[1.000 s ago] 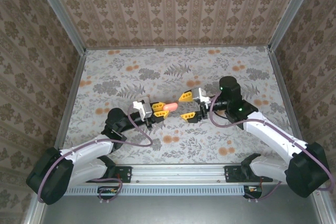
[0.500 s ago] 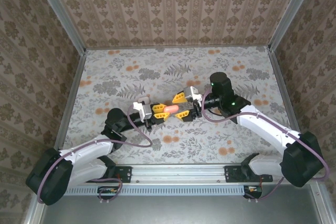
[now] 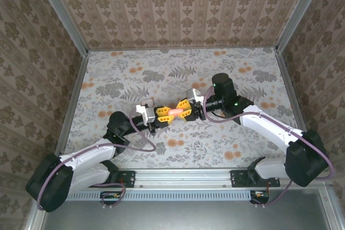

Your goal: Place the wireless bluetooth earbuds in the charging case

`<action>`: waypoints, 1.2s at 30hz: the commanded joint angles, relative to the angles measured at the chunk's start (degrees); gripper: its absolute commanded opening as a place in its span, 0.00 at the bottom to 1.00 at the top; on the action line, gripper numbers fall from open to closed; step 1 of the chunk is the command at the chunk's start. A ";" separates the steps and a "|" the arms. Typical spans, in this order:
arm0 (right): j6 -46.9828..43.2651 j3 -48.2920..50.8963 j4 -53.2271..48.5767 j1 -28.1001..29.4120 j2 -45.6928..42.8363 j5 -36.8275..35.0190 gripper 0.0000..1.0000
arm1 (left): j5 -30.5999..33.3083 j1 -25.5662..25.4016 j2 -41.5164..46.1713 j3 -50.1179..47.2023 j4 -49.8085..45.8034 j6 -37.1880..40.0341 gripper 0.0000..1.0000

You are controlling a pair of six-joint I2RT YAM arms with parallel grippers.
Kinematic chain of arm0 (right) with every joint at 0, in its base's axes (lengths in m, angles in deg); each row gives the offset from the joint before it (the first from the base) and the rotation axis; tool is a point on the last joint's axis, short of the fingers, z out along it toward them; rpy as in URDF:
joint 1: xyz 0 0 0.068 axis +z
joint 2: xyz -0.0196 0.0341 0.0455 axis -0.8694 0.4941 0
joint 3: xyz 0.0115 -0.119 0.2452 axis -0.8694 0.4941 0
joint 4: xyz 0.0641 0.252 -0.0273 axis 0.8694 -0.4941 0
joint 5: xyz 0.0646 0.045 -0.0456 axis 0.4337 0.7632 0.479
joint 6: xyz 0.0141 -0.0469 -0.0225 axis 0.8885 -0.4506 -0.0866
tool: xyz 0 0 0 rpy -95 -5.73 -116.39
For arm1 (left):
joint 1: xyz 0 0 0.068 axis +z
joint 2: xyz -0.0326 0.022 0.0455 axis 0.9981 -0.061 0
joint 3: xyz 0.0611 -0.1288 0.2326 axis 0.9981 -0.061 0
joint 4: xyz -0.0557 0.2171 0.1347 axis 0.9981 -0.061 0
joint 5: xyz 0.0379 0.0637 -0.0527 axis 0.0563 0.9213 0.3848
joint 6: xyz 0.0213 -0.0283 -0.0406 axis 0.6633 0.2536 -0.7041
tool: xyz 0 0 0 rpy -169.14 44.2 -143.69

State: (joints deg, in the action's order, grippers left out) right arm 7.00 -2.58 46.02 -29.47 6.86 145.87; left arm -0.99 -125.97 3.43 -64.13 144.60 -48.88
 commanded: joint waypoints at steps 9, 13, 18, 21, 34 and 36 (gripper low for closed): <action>-4.02 -2.07 -4.94 0.25 -0.75 0.72 0.26 | 1.48 -0.52 2.29 1.74 -1.13 0.63 0.27; -5.16 -4.01 -13.68 -0.67 -1.84 -3.79 0.26 | 8.82 -0.61 4.42 2.75 -9.67 2.50 0.60; -2.76 -8.28 -24.91 -2.12 -0.44 -10.74 0.26 | 19.08 -0.54 5.87 2.94 -17.05 2.08 0.89; 1.83 -10.18 -27.32 -2.94 1.97 -11.69 0.27 | 24.92 -0.45 6.29 1.61 -17.86 0.22 0.98; 19.22 -23.32 -32.75 -3.10 23.49 -14.70 0.27 | 43.08 4.69 19.22 -0.35 -36.91 -6.16 1.00; 21.18 -25.94 -34.30 -3.04 27.51 -14.60 0.27 | 43.44 6.06 20.67 -0.02 -40.40 -7.06 1.00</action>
State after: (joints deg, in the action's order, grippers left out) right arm 22.85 -24.81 15.60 -32.29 30.71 130.99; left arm 38.64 -121.44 22.12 -64.57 112.08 -53.16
